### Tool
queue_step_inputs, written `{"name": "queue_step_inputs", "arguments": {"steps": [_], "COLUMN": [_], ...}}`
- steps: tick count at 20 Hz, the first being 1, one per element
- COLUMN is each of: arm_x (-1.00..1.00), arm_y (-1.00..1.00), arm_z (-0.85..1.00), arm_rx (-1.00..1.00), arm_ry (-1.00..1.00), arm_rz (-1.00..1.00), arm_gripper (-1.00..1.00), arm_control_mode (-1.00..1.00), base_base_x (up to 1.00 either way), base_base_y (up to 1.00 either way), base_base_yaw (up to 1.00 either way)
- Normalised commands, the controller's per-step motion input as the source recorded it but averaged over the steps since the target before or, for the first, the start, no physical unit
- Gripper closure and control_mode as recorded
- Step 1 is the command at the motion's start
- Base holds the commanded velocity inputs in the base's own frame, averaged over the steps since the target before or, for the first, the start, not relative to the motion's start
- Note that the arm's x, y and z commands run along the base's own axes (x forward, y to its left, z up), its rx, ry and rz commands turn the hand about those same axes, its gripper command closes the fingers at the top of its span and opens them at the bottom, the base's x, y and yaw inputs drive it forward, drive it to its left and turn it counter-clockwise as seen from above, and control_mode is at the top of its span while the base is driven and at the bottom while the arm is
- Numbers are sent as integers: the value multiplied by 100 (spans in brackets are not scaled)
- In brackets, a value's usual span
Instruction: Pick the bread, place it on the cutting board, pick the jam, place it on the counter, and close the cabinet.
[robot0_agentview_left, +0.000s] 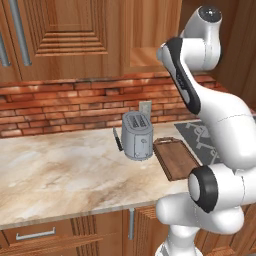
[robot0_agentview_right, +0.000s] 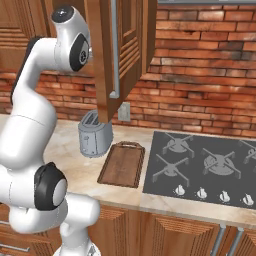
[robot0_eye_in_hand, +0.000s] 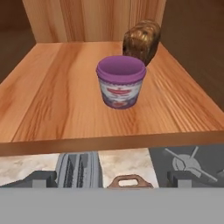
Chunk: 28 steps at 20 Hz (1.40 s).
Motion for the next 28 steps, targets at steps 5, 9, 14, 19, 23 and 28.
{"name": "queue_step_inputs", "arguments": {"steps": [5, 9, 14, 19, 23, 28], "arm_x": [26, 30, 30, 31, 32, 23], "arm_y": [-8, -3, 0, -4, -8, -4], "arm_z": [0, 0, 0, 14, 18, 6], "arm_rx": [0, 0, 0, 0, 0, 0], "arm_ry": [-5, -1, 0, 0, 0, 0], "arm_rz": [-3, 0, 0, 0, 0, 0], "arm_gripper": [-100, -100, -100, -100, -100, -100], "arm_control_mode": [-100, -100, -100, -100, -100, -100], "base_base_x": [0, 0, 0, 0, 0, 0], "base_base_y": [0, 0, 0, 0, 0, 0], "base_base_yaw": [0, 0, 0, 0, 0, 0]}}
